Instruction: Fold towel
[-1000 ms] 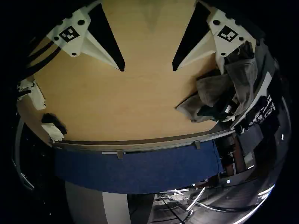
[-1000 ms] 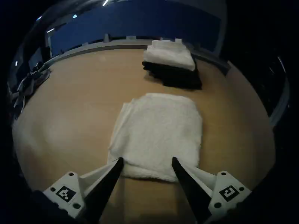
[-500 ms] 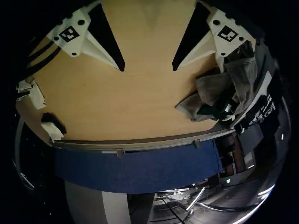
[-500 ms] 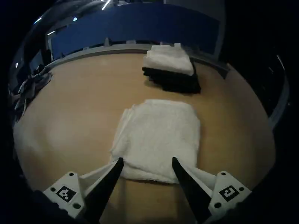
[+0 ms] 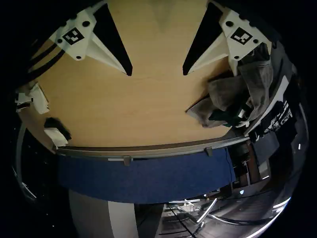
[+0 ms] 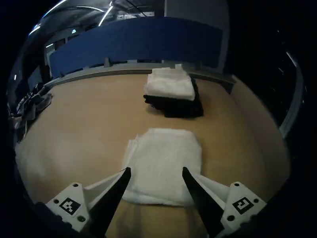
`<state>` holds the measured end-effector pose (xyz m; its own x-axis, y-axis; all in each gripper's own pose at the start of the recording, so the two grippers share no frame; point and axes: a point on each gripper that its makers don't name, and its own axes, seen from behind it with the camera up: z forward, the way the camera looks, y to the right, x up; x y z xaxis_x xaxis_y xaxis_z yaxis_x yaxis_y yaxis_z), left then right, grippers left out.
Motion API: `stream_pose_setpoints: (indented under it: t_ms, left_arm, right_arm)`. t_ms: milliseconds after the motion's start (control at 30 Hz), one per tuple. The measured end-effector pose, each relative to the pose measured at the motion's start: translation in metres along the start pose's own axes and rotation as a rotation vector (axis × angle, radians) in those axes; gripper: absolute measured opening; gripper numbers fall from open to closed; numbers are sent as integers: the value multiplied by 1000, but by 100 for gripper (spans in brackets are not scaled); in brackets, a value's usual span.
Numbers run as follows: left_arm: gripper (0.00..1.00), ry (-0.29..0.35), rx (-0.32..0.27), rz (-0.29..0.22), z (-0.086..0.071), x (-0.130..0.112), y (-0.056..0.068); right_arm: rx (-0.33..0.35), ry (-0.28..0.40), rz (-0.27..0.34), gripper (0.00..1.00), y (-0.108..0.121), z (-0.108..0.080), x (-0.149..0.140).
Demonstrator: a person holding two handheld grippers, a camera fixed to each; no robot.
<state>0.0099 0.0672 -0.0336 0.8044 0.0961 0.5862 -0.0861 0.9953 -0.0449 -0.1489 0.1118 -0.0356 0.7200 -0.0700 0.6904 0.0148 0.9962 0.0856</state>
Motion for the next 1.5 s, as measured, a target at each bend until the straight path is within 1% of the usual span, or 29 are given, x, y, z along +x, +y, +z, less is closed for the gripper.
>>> stream_pose_setpoints:
  t_ms: [167, 300, 400, 500, 600, 733, 767, 867, 1000, 1100, 1167, 1300, 1400, 1500]
  left_arm:
    - [94, 10, -6, -7, -1, 2, 1]
    - [94, 26, -11, -13, -2, 6, 2]
    - [94, 42, -14, -21, -2, 9, 3]
    - [94, 65, -19, -33, -3, 14, 5]
    - [94, 106, -28, -46, -5, 25, 6]
    - [94, 205, -49, -59, -13, 50, 8]
    - [94, 238, -56, -63, -16, 59, 8]
    - [94, 342, -72, -72, -30, 86, 7]
    - [94, 499, -87, -78, -53, 127, 2]
    - [94, 577, -75, -92, -67, 147, -6]
    - [94, 597, -71, -99, -71, 153, -10]
    - [94, 620, -57, -91, -78, 161, -19]
    - [94, 625, -46, -87, -78, 162, -24]
    - [94, 626, -39, -94, -77, 161, -29]
  right_arm:
    - [5, 14, -15, 100, -6, -6, 9]
    - [8, 51, -7, 100, -14, -13, 23]
    - [6, 104, 10, 100, -21, -19, 41]
    - [14, 184, 20, 100, -33, -28, 64]
    - [12, 277, 22, 100, -44, -40, 91]
    - [-11, 455, 32, 100, -55, -68, 135]
    - [-17, 509, 37, 100, -57, -77, 148]
    - [-35, 637, 59, 100, -62, -102, 175]
    - [-48, 748, 100, 100, -65, -129, 199]
    - [-53, 783, 119, 100, -68, -135, 204]
    - [-55, 783, 121, 100, -70, -136, 204]
    - [-59, 780, 112, 100, -77, -137, 205]
    - [-59, 778, 103, 100, -85, -137, 206]
    - [-60, 775, 94, 100, -94, -137, 207]
